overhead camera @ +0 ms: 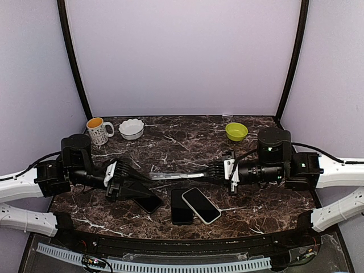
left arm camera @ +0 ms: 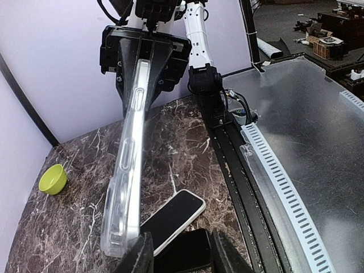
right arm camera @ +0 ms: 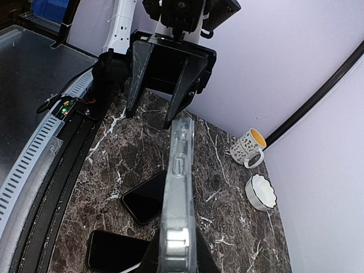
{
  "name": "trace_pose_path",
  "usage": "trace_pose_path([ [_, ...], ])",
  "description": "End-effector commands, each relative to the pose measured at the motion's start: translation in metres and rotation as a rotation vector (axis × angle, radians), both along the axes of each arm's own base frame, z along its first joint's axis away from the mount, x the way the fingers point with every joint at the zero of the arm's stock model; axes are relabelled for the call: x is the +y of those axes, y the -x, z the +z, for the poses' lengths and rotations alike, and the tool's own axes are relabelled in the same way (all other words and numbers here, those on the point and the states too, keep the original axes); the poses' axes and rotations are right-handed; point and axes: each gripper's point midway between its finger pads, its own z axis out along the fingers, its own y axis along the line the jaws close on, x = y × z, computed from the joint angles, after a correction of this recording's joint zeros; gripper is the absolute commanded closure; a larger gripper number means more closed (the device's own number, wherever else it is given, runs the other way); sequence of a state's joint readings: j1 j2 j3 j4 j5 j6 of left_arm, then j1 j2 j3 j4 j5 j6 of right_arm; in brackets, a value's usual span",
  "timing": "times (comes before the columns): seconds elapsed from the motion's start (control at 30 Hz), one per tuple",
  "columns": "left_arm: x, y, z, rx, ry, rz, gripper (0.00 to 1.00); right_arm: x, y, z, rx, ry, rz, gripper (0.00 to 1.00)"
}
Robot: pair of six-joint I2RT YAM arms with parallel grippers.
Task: Take the phone out of the phone case
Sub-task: Pass from the right arm to the left
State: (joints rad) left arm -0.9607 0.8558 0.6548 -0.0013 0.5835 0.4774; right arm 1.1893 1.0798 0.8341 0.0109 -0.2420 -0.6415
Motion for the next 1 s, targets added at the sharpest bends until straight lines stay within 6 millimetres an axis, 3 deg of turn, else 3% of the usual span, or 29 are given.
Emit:
trace_pose_path([
  [0.0,0.005,-0.004,-0.007,-0.031,-0.031,0.032,0.63,0.003,0.004,0.042,-0.04,-0.114,0.031,1.0],
  [0.83,0.01,0.002,-0.006,-0.02,-0.017,0.025,0.65,0.01,0.007,0.038,-0.029,-0.094,0.053,1.0],
  [0.97,0.011,0.008,-0.004,-0.015,-0.002,0.002,0.66,0.011,-0.002,0.04,-0.031,-0.103,0.001,1.0],
])
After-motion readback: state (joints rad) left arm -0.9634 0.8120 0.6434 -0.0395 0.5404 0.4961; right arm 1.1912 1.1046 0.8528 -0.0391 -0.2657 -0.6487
